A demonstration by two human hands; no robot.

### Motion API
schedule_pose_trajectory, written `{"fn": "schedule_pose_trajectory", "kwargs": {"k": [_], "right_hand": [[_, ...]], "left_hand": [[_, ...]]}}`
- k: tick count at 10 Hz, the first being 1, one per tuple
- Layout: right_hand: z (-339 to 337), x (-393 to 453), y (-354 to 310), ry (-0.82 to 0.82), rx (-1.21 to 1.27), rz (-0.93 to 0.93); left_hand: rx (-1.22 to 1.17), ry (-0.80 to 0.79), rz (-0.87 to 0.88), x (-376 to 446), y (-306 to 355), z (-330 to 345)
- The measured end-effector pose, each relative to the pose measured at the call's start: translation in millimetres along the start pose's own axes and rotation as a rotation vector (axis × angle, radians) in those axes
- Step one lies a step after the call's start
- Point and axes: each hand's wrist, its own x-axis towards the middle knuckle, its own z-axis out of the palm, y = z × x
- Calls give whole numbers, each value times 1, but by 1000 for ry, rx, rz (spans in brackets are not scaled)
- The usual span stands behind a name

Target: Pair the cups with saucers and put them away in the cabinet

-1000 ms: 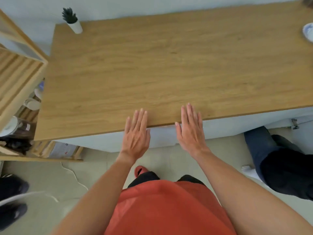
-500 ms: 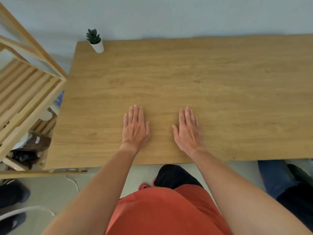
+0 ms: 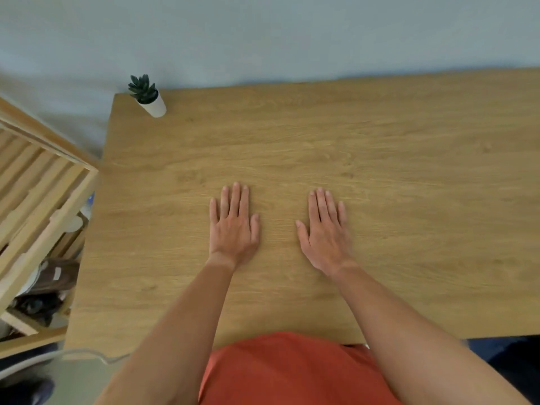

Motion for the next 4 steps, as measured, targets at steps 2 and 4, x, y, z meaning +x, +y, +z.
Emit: {"fn": "schedule_pose_trajectory", "kwargs": {"k": [2, 4], "right_hand": [[2, 2, 4, 44, -64, -5], [-3, 2, 7, 65, 178, -20]], "left_hand": [[-13, 23, 23, 1, 0, 0], [-56, 63, 24, 2, -1, 0]]}}
